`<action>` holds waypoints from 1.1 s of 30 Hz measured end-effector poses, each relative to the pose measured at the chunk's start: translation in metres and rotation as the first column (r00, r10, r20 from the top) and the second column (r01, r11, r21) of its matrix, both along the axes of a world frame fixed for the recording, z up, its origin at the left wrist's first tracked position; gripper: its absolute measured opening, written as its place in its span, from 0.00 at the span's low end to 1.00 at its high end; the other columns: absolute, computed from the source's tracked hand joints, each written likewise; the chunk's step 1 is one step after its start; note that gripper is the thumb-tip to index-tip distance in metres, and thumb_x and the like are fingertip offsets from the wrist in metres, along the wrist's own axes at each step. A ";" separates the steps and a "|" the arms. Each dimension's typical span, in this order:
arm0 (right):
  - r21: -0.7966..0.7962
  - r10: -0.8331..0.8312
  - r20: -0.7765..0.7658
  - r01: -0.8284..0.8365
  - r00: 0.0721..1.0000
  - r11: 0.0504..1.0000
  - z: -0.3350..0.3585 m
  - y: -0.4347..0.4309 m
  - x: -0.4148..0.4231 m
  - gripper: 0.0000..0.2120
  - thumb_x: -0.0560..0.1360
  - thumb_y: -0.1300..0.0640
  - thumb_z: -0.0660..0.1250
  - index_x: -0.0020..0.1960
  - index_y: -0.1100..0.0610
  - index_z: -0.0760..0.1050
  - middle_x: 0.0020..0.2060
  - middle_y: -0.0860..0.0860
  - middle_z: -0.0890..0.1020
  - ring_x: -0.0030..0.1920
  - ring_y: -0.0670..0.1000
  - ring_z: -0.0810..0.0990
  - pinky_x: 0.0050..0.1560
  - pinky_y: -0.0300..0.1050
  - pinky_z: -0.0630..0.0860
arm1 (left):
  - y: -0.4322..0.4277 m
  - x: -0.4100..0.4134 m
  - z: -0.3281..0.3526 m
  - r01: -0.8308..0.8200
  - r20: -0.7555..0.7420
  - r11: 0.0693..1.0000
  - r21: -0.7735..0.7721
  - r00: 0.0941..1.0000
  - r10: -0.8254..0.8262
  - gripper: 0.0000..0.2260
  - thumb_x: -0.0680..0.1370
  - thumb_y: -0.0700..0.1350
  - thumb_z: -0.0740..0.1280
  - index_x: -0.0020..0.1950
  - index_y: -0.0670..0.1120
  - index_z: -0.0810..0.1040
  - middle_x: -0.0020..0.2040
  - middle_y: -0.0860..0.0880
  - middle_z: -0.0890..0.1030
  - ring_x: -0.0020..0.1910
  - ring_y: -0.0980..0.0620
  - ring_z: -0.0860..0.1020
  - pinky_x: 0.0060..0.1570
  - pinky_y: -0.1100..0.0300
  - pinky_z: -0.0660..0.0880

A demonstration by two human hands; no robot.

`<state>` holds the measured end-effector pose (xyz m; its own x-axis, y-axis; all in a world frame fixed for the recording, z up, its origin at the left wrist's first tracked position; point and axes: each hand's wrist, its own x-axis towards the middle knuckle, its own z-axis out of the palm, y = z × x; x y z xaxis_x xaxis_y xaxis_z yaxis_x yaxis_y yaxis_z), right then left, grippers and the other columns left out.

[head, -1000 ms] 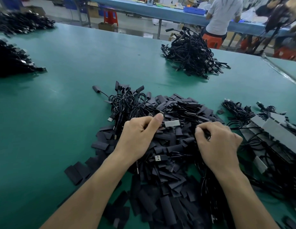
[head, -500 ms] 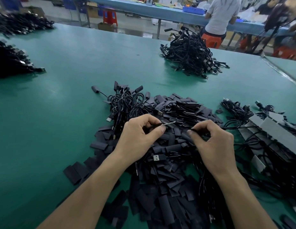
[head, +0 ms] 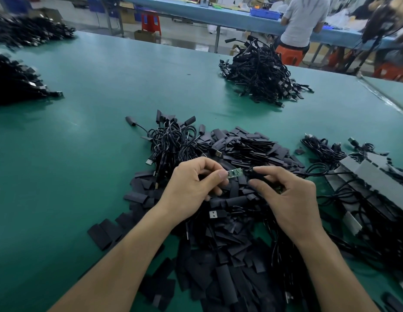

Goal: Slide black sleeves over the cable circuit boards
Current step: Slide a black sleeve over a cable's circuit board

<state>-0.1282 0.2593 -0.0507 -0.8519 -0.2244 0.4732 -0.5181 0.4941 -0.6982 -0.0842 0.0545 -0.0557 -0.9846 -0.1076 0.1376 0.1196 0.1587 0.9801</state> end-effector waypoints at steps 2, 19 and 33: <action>-0.001 0.050 0.028 -0.050 0.998 0.999 0.001 0.000 0.001 0.16 0.70 0.55 0.77 0.54 0.39 0.82 0.38 0.35 0.81 0.35 0.39 0.78 0.37 0.27 0.70 | -0.001 0.000 -0.001 0.009 0.001 1.000 -0.015 1.000 -0.009 0.03 0.79 0.42 0.71 0.46 0.48 0.81 0.41 0.50 0.86 0.35 0.55 0.82 0.32 0.64 0.76; -0.017 0.103 0.048 -0.102 0.994 0.995 0.006 -0.001 0.003 0.15 0.65 0.52 0.79 0.49 0.42 0.82 0.41 0.33 0.84 0.42 0.38 0.82 0.45 0.33 0.78 | -0.003 0.001 -0.002 -0.010 -0.007 0.999 -0.040 1.000 0.009 0.04 0.75 0.41 0.74 0.45 0.50 0.85 0.35 0.50 0.84 0.33 0.54 0.83 0.33 0.64 0.77; -0.369 0.211 0.229 -0.116 0.950 0.922 0.010 0.000 0.000 0.10 0.64 0.59 0.78 0.45 0.53 0.85 0.37 0.49 0.87 0.37 0.45 0.84 0.41 0.35 0.79 | -0.004 0.003 0.004 0.065 -0.043 0.995 0.074 0.997 -0.062 0.05 0.76 0.36 0.74 0.46 0.46 0.86 0.37 0.44 0.84 0.35 0.53 0.81 0.34 0.63 0.78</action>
<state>-0.1282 0.2593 -0.0403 -0.9202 -0.2335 0.3142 -0.3479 0.1200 -0.9298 -0.0816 0.0509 -0.0518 -0.9835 -0.0570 0.1717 0.1673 0.0753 0.9830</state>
